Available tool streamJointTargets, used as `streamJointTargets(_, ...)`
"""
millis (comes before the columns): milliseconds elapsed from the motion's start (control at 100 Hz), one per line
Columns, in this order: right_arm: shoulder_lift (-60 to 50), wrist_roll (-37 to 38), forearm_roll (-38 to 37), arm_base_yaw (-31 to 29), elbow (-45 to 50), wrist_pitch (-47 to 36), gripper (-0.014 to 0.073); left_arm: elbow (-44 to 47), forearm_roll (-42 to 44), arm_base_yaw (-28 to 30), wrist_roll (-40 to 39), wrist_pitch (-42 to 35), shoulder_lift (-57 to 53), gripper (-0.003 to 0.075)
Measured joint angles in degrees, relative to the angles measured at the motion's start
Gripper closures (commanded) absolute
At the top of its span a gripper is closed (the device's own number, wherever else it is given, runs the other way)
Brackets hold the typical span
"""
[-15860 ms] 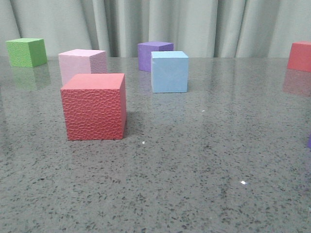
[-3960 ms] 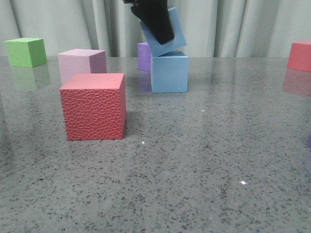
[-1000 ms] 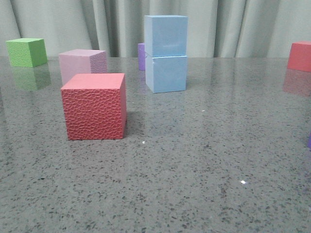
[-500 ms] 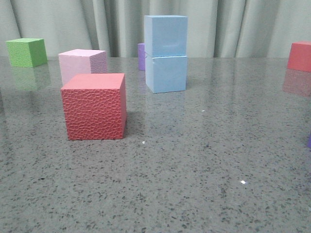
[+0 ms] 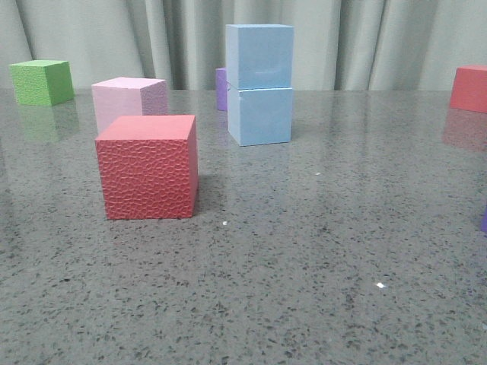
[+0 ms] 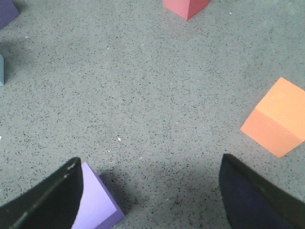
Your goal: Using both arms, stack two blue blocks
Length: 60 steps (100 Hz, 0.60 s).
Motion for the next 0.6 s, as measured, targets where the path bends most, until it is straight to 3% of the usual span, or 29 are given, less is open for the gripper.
streamJointTargets(270, -0.5, -0.7, 0.0, 0.0, 0.9, -0.5, 0.0013, 6.4, 3.4, 0.0, -4.8, -0.1, -8.3, 0.0102)
streamJointTargets(600, -3.5, -0.8, 0.0, 0.0, 3.6, -2.7, 0.0027, 8.6, 4.6, 0.0, -6.7, -0.1, -9.2, 0.0102)
